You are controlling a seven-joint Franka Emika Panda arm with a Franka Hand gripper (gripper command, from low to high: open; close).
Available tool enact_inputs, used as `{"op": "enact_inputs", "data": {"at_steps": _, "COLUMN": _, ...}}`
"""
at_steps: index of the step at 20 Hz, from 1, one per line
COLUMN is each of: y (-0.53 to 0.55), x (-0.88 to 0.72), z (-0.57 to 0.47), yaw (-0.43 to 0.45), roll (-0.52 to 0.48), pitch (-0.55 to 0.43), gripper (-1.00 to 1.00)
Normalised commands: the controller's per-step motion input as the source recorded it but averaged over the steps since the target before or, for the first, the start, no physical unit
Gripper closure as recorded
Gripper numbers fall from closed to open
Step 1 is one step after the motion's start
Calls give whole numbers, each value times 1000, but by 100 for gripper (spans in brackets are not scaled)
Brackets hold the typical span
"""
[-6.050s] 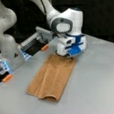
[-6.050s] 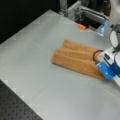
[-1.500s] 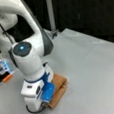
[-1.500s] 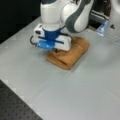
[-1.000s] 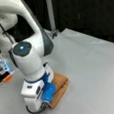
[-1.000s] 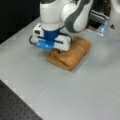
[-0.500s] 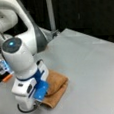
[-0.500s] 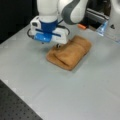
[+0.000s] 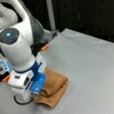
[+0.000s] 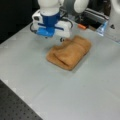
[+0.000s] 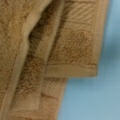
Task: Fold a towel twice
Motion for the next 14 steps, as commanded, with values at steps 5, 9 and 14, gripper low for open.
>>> {"op": "enact_inputs", "data": {"at_steps": 5, "y": 362, "x": 3, "z": 198, "yaw": -327, "roll": 192, "pitch": 75, "gripper": -100}}
{"op": "enact_inputs", "data": {"at_steps": 9, "y": 449, "x": -12, "z": 144, "yaw": -328, "roll": 121, "pitch": 29, "gripper": -100}}
{"op": "enact_inputs", "data": {"at_steps": 14, "y": 557, "x": -19, "z": 93, "yaw": -320, "roll": 56, "pitch": -38, "gripper": -100}}
